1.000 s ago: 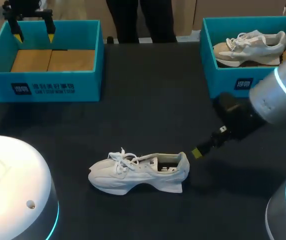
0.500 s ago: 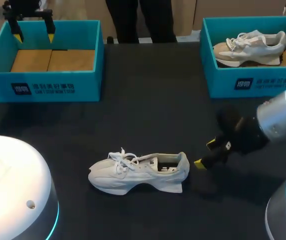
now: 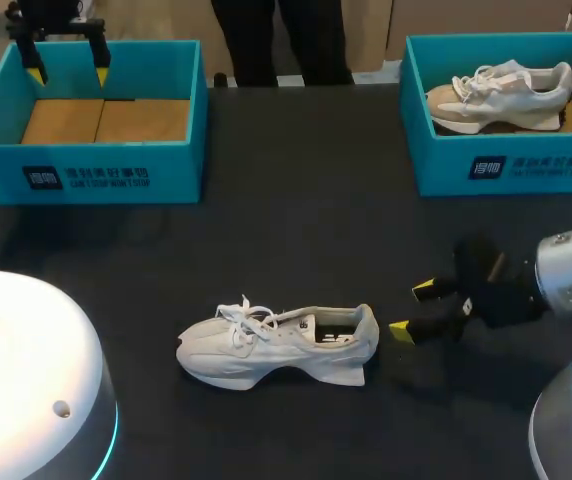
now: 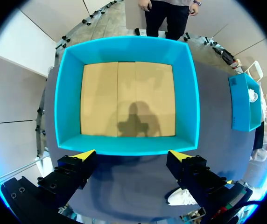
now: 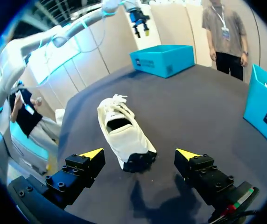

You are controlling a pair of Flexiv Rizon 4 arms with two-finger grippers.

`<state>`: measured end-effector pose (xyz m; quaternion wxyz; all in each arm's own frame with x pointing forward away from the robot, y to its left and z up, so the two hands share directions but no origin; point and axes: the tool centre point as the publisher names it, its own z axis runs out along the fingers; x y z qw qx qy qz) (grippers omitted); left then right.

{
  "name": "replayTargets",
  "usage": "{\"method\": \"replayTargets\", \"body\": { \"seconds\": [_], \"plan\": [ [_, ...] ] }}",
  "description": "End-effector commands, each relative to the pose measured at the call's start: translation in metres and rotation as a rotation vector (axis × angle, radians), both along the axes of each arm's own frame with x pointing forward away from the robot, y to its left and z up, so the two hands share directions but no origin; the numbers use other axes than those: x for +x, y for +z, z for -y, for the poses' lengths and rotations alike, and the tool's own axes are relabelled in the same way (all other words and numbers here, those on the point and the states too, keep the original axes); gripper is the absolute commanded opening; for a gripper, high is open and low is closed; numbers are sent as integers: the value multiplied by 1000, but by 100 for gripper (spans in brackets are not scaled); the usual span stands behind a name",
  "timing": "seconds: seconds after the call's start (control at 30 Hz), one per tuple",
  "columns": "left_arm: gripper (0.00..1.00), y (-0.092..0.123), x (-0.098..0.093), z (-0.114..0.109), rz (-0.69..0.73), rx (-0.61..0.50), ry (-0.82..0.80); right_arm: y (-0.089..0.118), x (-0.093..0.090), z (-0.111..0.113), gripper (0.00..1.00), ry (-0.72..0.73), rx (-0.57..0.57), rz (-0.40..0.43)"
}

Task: Take the shoe out of the shoebox, open the shoe tongue, remove and reinsert the insole, then place the shoe into the shoebox

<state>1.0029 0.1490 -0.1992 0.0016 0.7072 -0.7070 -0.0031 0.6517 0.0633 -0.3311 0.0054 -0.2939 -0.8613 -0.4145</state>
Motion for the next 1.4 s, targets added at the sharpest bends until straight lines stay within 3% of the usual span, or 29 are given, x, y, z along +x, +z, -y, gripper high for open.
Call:
{"method": "replayTargets", "body": {
  "seconds": [0.03, 0.2, 0.67, 0.87, 1.13, 1.4],
  "plan": [
    [100, -1, -1, 0, 2, -2, 0, -2, -6, 21, 100, 88, 174, 143],
    [100, -1, -1, 0, 2, -2, 0, -12, -4, 41, 100, 271, 293, 264],
    [100, -1, -1, 0, 2, -2, 0, -12, -4, 41, 100, 271, 293, 264],
    [100, -1, -1, 0, 2, -2, 0, -30, -1, 55, 100, 288, 261, 265],
    [100, -1, -1, 0, 2, -2, 0, -48, -2, 70, 100, 290, 331, 324],
    [100, -1, -1, 0, 2, -2, 0, -67, 2, 60, 100, 263, 353, 296]
  ]
}}
